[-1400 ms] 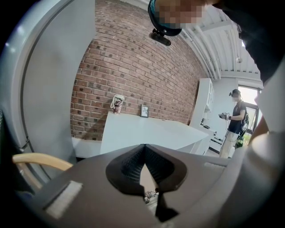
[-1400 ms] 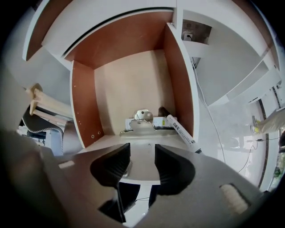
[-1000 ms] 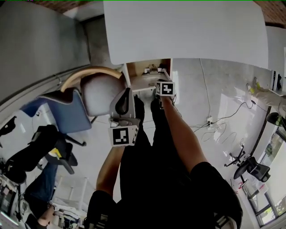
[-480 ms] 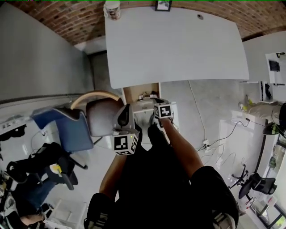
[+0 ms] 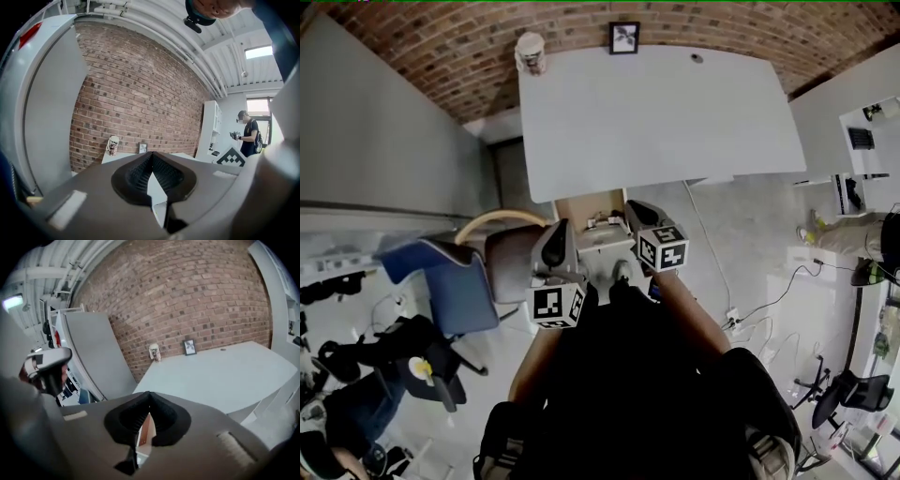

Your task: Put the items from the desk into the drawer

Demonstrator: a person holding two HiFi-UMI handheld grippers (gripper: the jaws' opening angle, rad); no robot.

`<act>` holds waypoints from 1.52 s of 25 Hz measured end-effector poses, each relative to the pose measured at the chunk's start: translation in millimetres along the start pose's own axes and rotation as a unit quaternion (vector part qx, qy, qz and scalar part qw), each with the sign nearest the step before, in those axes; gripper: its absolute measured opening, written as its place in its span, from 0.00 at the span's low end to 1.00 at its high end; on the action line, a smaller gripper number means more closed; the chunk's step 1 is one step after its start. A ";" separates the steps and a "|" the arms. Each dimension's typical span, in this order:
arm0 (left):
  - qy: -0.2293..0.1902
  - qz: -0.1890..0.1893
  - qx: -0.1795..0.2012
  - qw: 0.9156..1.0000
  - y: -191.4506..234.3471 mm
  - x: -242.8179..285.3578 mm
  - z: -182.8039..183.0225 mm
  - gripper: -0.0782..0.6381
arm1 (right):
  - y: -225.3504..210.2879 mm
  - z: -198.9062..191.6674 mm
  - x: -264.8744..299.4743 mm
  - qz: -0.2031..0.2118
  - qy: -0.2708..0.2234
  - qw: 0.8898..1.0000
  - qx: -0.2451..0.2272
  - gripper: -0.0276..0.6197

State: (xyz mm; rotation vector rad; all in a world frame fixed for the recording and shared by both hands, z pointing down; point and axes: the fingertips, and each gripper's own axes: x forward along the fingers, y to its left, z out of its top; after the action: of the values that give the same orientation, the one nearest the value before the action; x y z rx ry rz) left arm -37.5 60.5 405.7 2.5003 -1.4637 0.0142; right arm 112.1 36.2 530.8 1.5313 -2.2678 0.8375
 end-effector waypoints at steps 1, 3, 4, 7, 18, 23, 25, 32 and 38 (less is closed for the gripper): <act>-0.007 -0.002 0.000 1.000 -2.9 0.0 7.4 0.14 | 5.4 15.5 -10.4 0.004 -0.018 1.000 -0.009 0.05; -0.019 -0.007 0.004 1.000 -8.4 1.2 23.0 0.14 | 16.0 43.8 -30.2 0.012 -0.051 0.998 -0.026 0.05; -0.025 -0.010 0.010 1.000 -11.5 1.9 30.5 0.14 | 21.2 56.3 -39.8 0.016 -0.065 0.997 -0.034 0.05; -0.039 -0.023 0.029 0.999 -22.6 2.5 47.1 0.14 | 35.2 83.3 -69.2 0.029 -0.100 0.993 -0.055 0.05; -0.041 -0.030 0.039 0.998 -32.8 4.5 53.4 0.14 | 48.4 103.4 -106.7 0.036 -0.141 0.986 -0.085 0.05; -0.041 -0.031 0.036 0.998 -32.7 7.4 50.2 0.14 | 46.3 105.2 -106.3 0.036 -0.144 0.985 -0.084 0.05; -0.039 -0.030 0.033 0.998 -33.8 7.8 53.8 0.14 | 45.2 105.6 -108.1 0.034 -0.145 0.985 -0.083 0.05; -0.042 -0.035 0.036 0.998 -37.7 4.5 52.4 0.14 | 44.0 104.1 -113.6 0.031 -0.148 0.985 -0.082 0.05; -0.040 -0.034 0.035 0.998 -38.3 -2.9 53.3 0.14 | 48.8 100.8 -118.0 0.034 -0.153 0.985 -0.078 0.05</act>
State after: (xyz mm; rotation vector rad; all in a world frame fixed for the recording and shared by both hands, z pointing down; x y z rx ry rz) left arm -12.1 69.5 345.7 2.6348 -1.4294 -0.0466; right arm 123.6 77.2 373.8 1.6116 -2.5424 0.4512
